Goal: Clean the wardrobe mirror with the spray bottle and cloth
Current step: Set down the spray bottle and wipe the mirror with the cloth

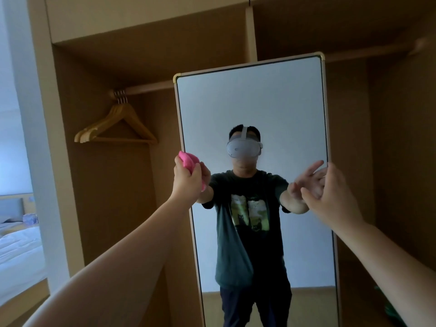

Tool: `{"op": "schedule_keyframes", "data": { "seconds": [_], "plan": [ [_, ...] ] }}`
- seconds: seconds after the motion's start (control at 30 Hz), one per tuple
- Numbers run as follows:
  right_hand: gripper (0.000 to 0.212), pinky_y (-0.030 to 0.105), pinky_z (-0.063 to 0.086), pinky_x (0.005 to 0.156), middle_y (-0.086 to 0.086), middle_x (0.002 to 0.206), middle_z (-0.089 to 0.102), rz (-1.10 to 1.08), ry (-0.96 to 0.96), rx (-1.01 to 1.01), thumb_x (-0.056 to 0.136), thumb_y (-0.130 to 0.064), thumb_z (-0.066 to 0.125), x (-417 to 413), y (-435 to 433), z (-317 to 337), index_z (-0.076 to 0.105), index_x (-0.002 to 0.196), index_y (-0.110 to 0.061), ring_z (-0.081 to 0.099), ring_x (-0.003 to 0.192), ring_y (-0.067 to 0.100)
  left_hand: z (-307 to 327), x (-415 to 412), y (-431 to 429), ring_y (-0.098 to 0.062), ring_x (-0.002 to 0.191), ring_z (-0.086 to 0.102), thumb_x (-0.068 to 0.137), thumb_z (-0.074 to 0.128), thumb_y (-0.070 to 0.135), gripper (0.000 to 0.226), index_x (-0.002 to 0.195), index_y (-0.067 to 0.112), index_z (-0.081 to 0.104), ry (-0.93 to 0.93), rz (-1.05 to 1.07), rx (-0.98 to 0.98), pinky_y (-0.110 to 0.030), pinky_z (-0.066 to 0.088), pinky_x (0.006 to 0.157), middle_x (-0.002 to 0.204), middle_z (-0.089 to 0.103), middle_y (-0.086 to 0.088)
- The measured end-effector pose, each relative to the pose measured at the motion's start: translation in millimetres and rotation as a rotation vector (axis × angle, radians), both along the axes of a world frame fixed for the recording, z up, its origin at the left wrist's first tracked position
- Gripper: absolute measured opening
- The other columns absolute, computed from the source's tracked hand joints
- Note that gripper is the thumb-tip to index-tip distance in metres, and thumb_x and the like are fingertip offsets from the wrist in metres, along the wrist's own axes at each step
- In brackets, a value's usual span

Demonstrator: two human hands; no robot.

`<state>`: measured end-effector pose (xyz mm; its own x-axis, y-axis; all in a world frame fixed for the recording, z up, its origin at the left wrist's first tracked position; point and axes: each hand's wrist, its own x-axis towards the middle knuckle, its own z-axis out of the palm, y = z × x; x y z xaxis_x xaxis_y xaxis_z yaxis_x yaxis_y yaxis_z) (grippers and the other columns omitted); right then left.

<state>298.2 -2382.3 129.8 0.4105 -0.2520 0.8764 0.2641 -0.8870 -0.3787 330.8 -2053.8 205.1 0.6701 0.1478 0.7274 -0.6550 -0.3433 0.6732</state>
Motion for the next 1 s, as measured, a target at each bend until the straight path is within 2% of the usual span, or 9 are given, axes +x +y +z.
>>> {"op": "schedule_keyframes", "data": {
  "seconds": [0.1,0.2,0.37,0.53,0.63,0.7,0.8,0.9,1.0],
  "plan": [
    [0.067,0.024,0.042,0.069,0.000,0.115,0.051,-0.003,0.002,-0.009,0.075,-0.064,0.051,0,0,-12,0.035,0.125,-0.022,0.056,0.099,0.015,-10,0,0,-0.019,0.057,0.060,0.097,0.047,0.018,0.050,0.139,-0.003,0.030,0.004,-0.001,0.001,-0.025,0.051,0.049,0.104,0.059,-0.033],
    [0.075,0.021,0.042,0.070,-0.002,0.119,0.050,0.007,0.012,-0.004,0.076,-0.071,0.049,-2,-1,-20,0.033,0.130,-0.023,0.054,0.102,0.012,-22,2,1,-0.016,0.058,0.059,0.096,0.047,0.018,0.051,0.142,0.004,0.028,-0.004,-0.017,-0.018,-0.022,0.048,0.049,0.098,0.055,-0.018],
    [0.089,0.021,0.044,0.071,0.000,0.124,0.049,0.019,0.028,0.011,0.073,-0.085,0.032,-6,1,-34,0.030,0.136,-0.023,0.054,0.103,0.012,-41,13,4,-0.014,0.088,0.060,0.096,0.048,0.025,0.036,0.130,0.025,0.036,0.091,-0.001,-0.101,-0.004,0.043,0.045,0.102,0.055,0.004],
    [0.080,0.022,0.044,0.069,0.005,0.127,0.049,0.038,0.041,0.013,0.075,-0.068,0.052,-16,4,-48,0.029,0.137,-0.023,0.057,0.104,0.018,-62,16,7,-0.010,0.082,0.066,0.095,0.047,0.025,0.032,0.125,0.032,0.038,0.122,0.001,-0.125,-0.001,0.041,0.046,0.095,0.058,0.008],
    [0.076,0.025,0.045,0.070,0.009,0.129,0.049,0.037,0.064,0.017,0.079,-0.054,0.062,-21,6,-58,0.027,0.139,-0.023,0.057,0.107,0.022,-74,12,8,0.011,0.076,0.063,0.095,0.046,0.021,0.032,0.124,0.029,0.038,0.101,-0.044,-0.126,-0.003,0.043,0.046,0.087,0.060,0.007],
    [0.077,0.027,0.049,0.073,0.010,0.132,0.047,0.033,0.087,0.018,0.081,-0.050,0.065,-24,6,-64,0.026,0.141,-0.021,0.057,0.110,0.024,-80,9,9,0.012,0.075,0.062,0.094,0.044,0.018,0.030,0.123,0.026,0.038,0.099,-0.072,-0.114,-0.004,0.044,0.047,0.081,0.063,0.011],
    [0.078,0.031,0.053,0.079,0.011,0.135,0.046,0.046,0.116,0.017,0.081,-0.049,0.065,-28,6,-73,0.026,0.143,-0.019,0.056,0.112,0.024,-89,4,9,0.008,0.075,0.064,0.095,0.042,0.016,0.028,0.114,0.036,0.039,0.103,-0.118,-0.092,-0.006,0.045,0.049,0.078,0.064,0.026],
    [0.080,0.032,0.054,0.081,0.011,0.137,0.045,0.058,0.145,0.034,0.082,-0.047,0.067,-31,8,-81,0.025,0.144,-0.019,0.054,0.115,0.025,-100,3,9,0.004,0.073,0.066,0.097,0.042,0.013,0.028,0.108,0.039,0.041,0.107,-0.105,-0.080,-0.005,0.045,0.050,0.078,0.068,0.017],
    [0.077,0.032,0.056,0.076,0.009,0.136,0.045,0.076,0.169,0.050,0.082,-0.044,0.068,-35,10,-88,0.027,0.143,-0.020,0.056,0.112,0.024,-113,4,10,-0.005,0.075,0.068,0.099,0.042,0.013,0.029,0.127,0.019,0.039,0.142,-0.102,-0.088,-0.008,0.049,0.055,0.092,0.068,-0.005]
  ]
}}
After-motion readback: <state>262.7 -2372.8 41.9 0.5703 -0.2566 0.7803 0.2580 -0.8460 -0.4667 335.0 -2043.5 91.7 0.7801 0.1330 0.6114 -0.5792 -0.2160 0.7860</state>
